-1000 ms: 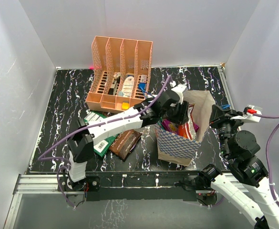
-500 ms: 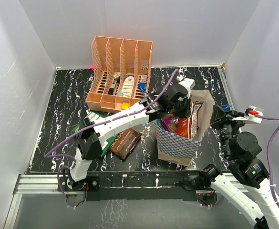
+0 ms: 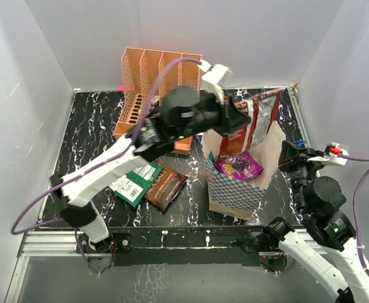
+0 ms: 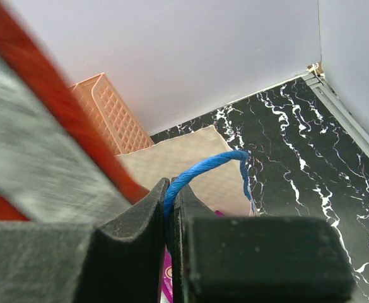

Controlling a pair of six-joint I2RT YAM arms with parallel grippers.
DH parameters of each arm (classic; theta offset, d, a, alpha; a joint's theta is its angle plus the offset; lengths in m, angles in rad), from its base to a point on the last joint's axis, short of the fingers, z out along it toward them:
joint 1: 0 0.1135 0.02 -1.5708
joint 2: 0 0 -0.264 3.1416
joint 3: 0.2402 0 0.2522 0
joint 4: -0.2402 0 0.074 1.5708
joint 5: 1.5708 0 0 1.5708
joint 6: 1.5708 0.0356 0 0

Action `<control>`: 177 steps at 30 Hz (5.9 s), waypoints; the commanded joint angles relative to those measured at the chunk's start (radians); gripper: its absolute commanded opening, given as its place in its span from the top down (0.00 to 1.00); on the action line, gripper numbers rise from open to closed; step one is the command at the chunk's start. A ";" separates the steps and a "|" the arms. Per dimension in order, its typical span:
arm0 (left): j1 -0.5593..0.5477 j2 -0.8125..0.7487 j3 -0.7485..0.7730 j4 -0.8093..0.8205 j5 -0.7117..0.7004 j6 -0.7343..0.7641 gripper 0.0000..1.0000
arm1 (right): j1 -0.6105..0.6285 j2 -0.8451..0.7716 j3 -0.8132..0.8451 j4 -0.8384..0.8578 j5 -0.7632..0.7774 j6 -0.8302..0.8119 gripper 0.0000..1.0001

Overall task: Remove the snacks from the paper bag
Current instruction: Take out the snack from the paper bag, then place the snack at the center of the board, then adjust the paper bag at the center of the board.

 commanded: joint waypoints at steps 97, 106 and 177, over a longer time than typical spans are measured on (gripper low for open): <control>0.742 -0.740 -1.310 -0.162 -0.277 -0.396 0.52 | 0.001 0.034 -0.004 0.016 -0.027 0.029 0.92; 0.742 -0.861 -1.062 -0.306 -0.235 -0.378 0.18 | 0.002 0.045 -0.009 0.025 -0.091 0.027 0.92; 0.355 -0.702 -0.703 0.024 0.031 -0.176 0.15 | 0.002 0.561 0.620 0.063 -0.579 -0.878 0.93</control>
